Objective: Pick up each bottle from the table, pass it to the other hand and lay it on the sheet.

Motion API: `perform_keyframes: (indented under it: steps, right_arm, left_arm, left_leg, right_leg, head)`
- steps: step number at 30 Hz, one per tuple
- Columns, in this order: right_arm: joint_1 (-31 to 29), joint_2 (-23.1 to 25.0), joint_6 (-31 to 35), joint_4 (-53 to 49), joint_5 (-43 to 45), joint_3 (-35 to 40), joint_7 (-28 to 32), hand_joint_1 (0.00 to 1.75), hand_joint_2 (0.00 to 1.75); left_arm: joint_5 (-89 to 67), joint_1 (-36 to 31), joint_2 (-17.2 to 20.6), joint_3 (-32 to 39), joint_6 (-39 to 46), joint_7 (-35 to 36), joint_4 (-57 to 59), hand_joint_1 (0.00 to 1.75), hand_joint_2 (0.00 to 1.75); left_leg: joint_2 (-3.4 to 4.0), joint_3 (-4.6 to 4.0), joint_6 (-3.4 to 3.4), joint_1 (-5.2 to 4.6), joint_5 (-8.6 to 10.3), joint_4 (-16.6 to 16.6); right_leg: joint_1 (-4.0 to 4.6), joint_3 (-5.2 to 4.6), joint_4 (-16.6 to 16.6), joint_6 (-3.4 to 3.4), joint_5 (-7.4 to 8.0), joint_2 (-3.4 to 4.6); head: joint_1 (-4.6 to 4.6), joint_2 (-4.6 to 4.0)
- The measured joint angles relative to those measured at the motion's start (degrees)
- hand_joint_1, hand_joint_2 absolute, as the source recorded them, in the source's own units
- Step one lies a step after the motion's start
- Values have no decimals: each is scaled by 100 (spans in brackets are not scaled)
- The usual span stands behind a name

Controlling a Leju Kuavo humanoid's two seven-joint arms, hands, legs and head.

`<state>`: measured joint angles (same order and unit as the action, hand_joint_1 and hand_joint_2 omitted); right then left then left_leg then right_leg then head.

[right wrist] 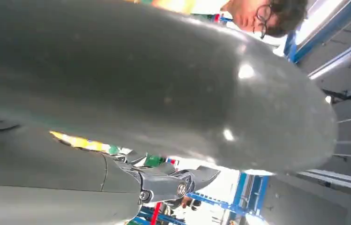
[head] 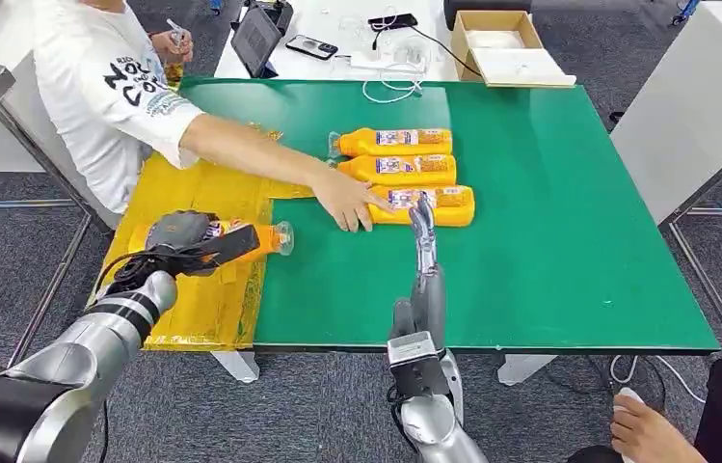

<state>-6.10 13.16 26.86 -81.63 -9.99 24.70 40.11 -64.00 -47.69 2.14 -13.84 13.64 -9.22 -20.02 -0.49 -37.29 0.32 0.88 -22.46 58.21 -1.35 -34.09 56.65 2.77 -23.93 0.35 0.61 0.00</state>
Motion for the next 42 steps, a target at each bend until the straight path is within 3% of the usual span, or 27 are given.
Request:
perform_keyframes:
  steps: [9,10,12,14,15,16,17,22,23,33,42]
  right_arm:
    - [2,52,-131,199,46,-2,-35,0,0]
    - [3,57,-133,218,50,-2,-35,0,0]
    - [3,70,-135,251,66,-7,-35,0,0]
    - [3,85,-146,288,68,-9,-35,0,0]
    - [3,87,-160,297,68,-11,-35,0,0]
    - [3,87,-175,308,68,-13,-37,0,0]
    - [4,90,-188,321,68,-15,-37,0,0]
    - [3,94,-227,396,74,-37,-37,0,0]
    - [3,94,-227,407,74,-39,-37,0,0]
    - [0,116,-260,511,77,-85,-55,0,0]
    - [-1,146,-295,564,77,-131,-55,0,0]
  left_arm:
    - [-90,168,44,15,-39,135,79,175,175]
    - [-90,203,50,15,-39,138,89,168,175]
    - [-90,214,59,18,-33,138,96,87,175]
    - [-118,225,70,20,-37,172,103,75,175]
    - [-149,225,72,20,-37,188,103,52,175]
    - [-175,228,72,20,-39,205,105,17,175]
    - [-197,232,77,20,-39,216,107,0,175]
    - [-195,259,98,28,-46,247,114,0,175]
    - [-177,264,98,42,-48,240,118,0,0]
    - [796,283,114,682,-713,-426,118,0,0]
    - [855,285,116,977,-769,-481,118,0,0]
  left_leg:
    - [0,0,0,0,0,0]
    - [0,0,0,0,0,0]
    - [-3,0,0,0,0,0]
    - [-3,1,0,0,0,-1]
    - [-3,1,0,0,0,-1]
    - [-3,2,0,0,0,-1]
    - [-3,3,0,0,0,-1]
    - [-3,7,0,0,0,-1]
    - [-2,9,0,0,0,-1]
    - [-9,16,0,-1,1,-2]
    - [-8,20,-3,-1,4,-2]
  right_leg:
    - [0,0,0,0,0,0]
    - [0,-1,0,0,0,0]
    - [0,2,0,0,0,-1]
    - [0,3,0,0,0,-1]
    - [0,4,0,0,0,-1]
    - [0,5,0,0,0,-1]
    - [0,6,0,0,0,-1]
    - [0,11,0,0,0,-1]
    - [0,11,0,0,0,-1]
    - [-1,20,0,-1,-1,-3]
    - [-1,22,0,-1,-1,-3]
  head:
    - [-2,0]
    - [0,0]
    - [0,0]
    - [-2,0]
    - [-2,0]
    - [-2,0]
    - [0,0]
    - [-2,0]
    - [0,0]
    - [-2,0]
    - [-2,0]
